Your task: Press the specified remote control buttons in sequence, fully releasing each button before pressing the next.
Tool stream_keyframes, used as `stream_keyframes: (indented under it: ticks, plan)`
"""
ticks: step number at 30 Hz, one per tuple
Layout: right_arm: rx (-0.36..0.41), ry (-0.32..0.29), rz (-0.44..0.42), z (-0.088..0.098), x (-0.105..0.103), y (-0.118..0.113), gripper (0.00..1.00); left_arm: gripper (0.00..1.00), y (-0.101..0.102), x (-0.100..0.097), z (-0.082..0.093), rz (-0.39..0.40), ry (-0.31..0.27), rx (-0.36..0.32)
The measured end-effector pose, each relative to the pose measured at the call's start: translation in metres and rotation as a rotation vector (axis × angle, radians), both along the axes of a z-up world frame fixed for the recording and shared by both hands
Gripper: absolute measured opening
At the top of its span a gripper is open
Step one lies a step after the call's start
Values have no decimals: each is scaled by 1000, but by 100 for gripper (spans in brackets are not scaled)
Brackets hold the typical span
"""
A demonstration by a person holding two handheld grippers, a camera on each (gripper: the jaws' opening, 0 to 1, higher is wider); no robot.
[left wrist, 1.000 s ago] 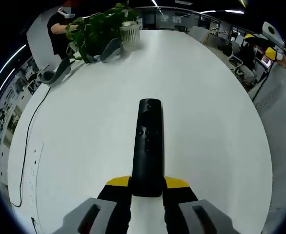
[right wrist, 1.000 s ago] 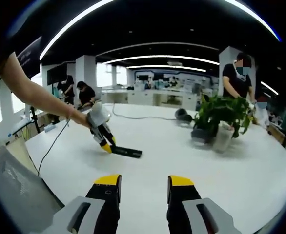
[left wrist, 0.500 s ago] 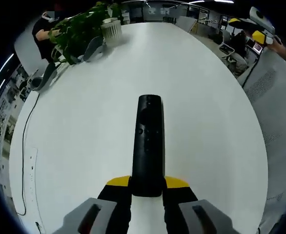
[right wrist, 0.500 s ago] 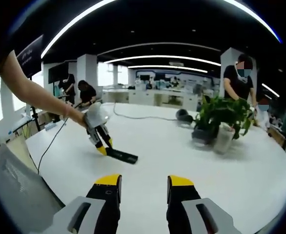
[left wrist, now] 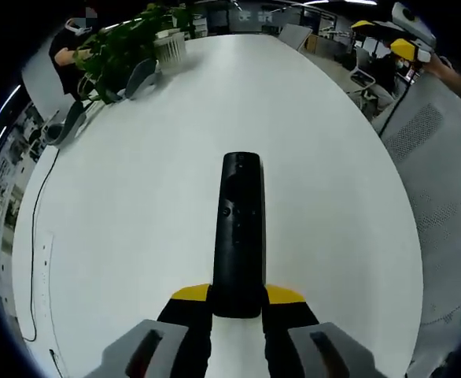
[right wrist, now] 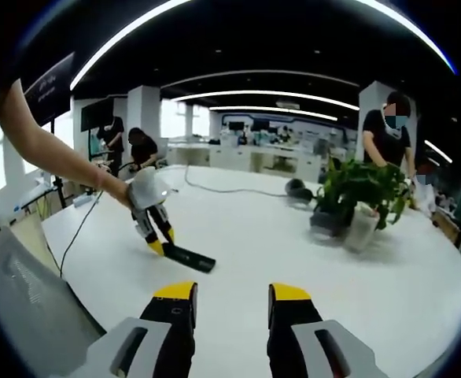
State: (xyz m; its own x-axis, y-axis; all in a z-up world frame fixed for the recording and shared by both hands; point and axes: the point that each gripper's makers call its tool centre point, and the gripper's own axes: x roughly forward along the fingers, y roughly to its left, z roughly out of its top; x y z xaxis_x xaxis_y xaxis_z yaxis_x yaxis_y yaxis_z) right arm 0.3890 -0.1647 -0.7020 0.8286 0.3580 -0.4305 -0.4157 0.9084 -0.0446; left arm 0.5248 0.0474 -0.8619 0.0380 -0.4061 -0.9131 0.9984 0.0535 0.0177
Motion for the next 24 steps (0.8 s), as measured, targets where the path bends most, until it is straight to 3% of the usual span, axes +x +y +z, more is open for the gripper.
stream_keyframes:
  ticks: [24]
  plan:
    - [-27,-12,28,2,-2,5,31,24,1,-43,1,1,21,-6]
